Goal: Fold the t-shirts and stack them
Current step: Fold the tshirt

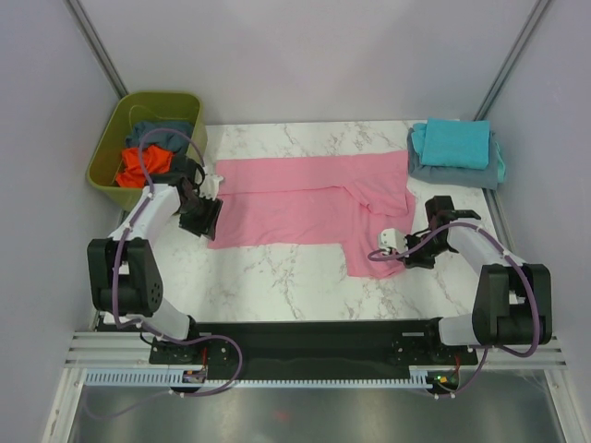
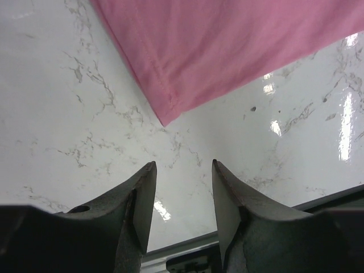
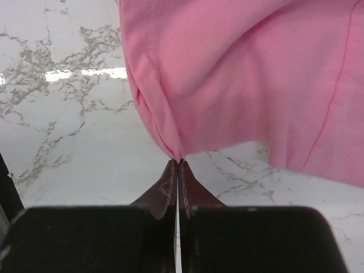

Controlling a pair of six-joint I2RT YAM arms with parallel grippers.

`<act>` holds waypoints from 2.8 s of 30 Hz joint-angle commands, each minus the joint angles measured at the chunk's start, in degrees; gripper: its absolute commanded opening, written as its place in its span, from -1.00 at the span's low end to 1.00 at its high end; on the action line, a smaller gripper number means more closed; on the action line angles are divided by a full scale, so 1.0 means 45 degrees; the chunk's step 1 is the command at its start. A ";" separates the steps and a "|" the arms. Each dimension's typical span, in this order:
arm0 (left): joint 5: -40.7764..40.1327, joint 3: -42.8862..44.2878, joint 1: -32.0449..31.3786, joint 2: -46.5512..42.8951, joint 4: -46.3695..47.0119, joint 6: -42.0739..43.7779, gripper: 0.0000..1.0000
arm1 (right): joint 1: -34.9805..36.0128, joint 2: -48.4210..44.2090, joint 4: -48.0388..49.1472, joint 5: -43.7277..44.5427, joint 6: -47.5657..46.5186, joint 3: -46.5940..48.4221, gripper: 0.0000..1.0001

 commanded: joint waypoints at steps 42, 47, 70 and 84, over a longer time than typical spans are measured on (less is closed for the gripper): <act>0.0008 0.1673 0.0245 0.4273 -0.0699 0.0077 0.02 | 0.0539 0.0140 0.0767 -0.0136 0.1686 0.0949 -1.00; 0.0008 0.1635 0.0245 0.4352 -0.0699 0.0077 0.02 | 0.0578 0.0101 0.0884 -0.0136 0.1784 0.0812 -1.00; 0.0008 0.1693 0.0245 0.4293 -0.0699 0.0077 0.02 | 0.0656 -0.0036 0.1177 -0.0136 0.2214 0.0773 -1.00; 0.0008 0.1713 0.0245 0.4234 -0.0699 0.0077 0.02 | 0.0715 0.0179 0.1138 -0.0077 0.2175 0.1007 -1.00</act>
